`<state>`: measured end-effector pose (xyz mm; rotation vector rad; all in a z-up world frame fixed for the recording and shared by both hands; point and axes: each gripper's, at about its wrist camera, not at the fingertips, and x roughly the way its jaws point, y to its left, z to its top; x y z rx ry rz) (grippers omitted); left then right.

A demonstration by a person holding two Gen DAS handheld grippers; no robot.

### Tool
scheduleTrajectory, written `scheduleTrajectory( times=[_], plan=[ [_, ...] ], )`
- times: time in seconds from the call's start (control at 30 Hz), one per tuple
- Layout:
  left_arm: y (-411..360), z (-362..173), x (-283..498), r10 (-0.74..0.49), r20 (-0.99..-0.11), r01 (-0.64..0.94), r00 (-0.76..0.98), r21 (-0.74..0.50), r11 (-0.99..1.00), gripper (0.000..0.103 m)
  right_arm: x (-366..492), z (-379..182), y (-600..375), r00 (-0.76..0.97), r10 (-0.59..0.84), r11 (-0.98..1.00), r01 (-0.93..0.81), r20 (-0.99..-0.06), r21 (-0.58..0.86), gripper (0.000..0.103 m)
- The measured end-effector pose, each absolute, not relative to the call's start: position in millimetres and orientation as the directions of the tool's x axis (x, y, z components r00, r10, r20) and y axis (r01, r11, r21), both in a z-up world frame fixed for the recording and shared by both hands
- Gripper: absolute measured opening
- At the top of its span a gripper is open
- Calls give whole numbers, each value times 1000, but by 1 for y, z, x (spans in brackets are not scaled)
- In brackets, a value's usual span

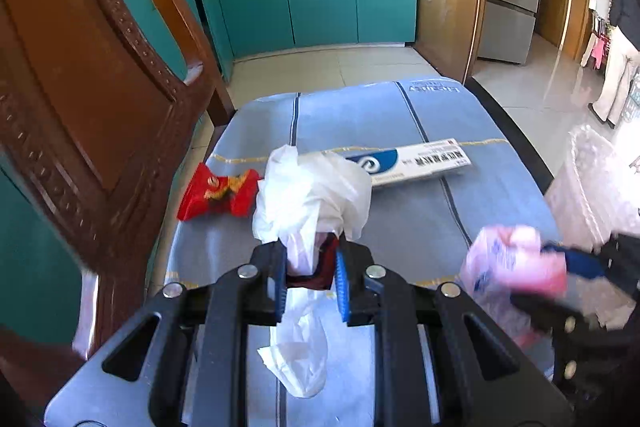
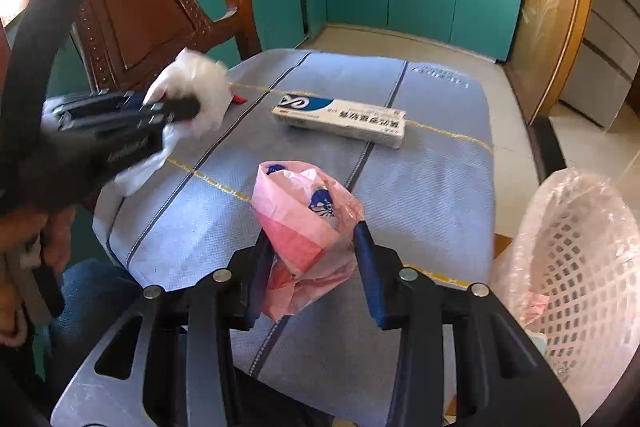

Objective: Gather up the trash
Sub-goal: 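Grasp the white tissue with the left tool while the right tool holds the pink bag, then carry the pink bag and tissue over the white basket and open both tools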

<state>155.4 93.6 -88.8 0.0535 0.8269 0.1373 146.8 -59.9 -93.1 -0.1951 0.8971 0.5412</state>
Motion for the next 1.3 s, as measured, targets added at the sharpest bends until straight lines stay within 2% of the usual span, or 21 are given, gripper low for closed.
scheduleTrajectory(
  times=[0.17, 0.43, 0.73, 0.93, 1.1, 1.3],
  plan=[
    [86, -89, 138, 109, -732, -79, 672, 76, 994, 20, 142, -85, -65, 546, 319, 869, -495, -775, 9, 41],
    [84, -101, 118, 102, -760, -77, 642, 69, 995, 20, 144, -99, -64, 507, 316, 869, -494, -802, 31, 41],
    [69, -83, 110, 97, -732, -56, 674, 80, 995, 20, 142, -55, -109, 620, 298, 911, -411, -726, 23, 41],
    [25, -70, 112, -3, -721, 58, 693, 52, 997, 20, 138, -37, -191, 686, 219, 962, -273, -694, 34, 41],
    [-32, -63, 116, -111, -718, 189, 687, 29, 981, 20, 135, -57, -270, 674, 143, 989, -118, -724, 86, 41],
    [-101, -60, 129, -243, -723, 334, 646, -18, 942, 20, 131, -81, -304, 645, 98, 995, -40, -758, 94, 41]
  ],
)
